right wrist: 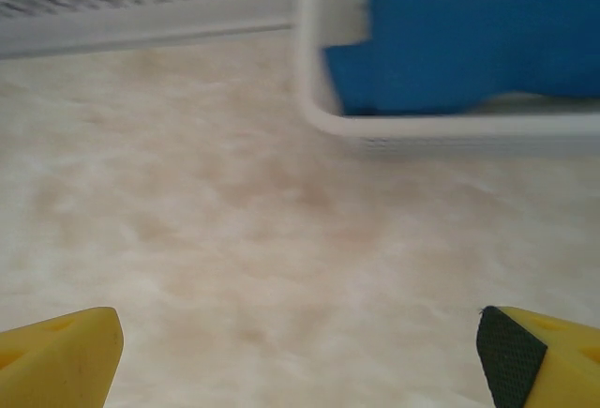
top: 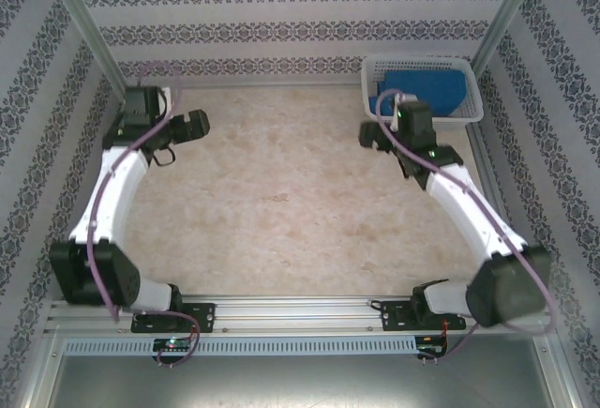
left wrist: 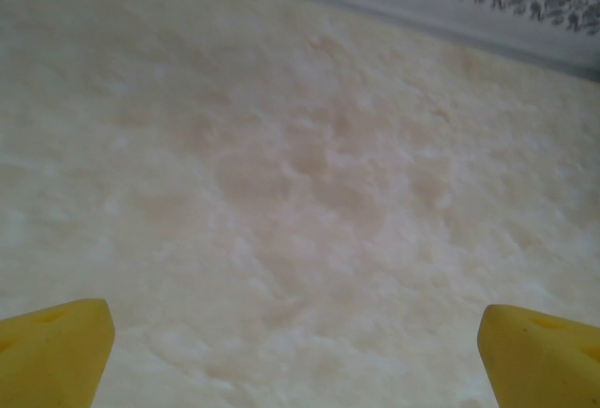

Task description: Roll up the long pants

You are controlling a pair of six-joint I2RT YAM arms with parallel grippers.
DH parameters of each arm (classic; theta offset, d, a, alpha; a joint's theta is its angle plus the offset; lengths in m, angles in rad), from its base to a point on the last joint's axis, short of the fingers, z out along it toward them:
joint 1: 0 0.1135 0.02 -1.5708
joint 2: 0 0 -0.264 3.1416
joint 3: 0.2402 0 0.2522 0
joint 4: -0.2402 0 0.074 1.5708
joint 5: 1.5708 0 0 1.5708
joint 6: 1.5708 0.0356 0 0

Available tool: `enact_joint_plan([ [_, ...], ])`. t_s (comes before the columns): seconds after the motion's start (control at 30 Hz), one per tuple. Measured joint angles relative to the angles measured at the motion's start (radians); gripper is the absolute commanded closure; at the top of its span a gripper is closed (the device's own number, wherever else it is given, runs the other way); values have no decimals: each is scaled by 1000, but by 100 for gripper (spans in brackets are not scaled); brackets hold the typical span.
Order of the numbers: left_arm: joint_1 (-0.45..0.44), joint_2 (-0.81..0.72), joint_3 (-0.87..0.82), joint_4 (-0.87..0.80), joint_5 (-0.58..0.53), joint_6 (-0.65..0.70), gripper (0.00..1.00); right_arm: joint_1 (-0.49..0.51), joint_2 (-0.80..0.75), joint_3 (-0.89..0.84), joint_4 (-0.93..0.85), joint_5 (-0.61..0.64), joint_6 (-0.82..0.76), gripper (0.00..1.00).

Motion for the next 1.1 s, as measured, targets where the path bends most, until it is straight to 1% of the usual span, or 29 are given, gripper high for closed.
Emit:
enact_joint_plan([
  [0.1,0,-192,-287,244,-79,62,0,-25,-165,-204,99,83,-68,2],
  [0.17,0,-299,-492,419,-114,99,0,-48,-251,-293,156,119,-100,2],
  [0.2,0,-348,-599,502,-133,111,0,-64,-285,-332,191,137,-108,2],
  [0.27,0,-408,-755,608,-159,126,0,-96,-317,-389,246,152,-113,2],
  [0.37,0,-470,-892,694,-148,157,0,-134,-320,-468,321,167,-112,2],
  [0.43,0,-505,-934,746,-121,176,0,-140,-303,-500,349,170,-114,2],
  [0.5,0,-518,-949,803,-116,178,0,-142,-276,-516,379,178,-118,2],
  [0.57,0,-502,-951,856,-108,177,0,-150,-250,-519,410,179,-122,2],
  [0.67,0,-417,-951,935,-73,181,0,-169,-203,-517,460,165,-136,2],
  [0.77,0,-272,-963,1043,-72,181,0,-176,-127,-500,485,151,-161,2],
  [0.87,0,-99,-968,1154,-63,181,0,-188,-45,-449,468,155,-152,2],
  [0.93,0,15,-949,1194,-39,182,0,-196,-15,-429,484,147,-148,2],
  [1.0,-3,101,-910,1197,-18,189,0,-201,-11,-431,520,135,-146,2],
  [1.1,-37,118,-897,1242,-30,218,0,-214,-11,-446,600,112,-147,2],
])
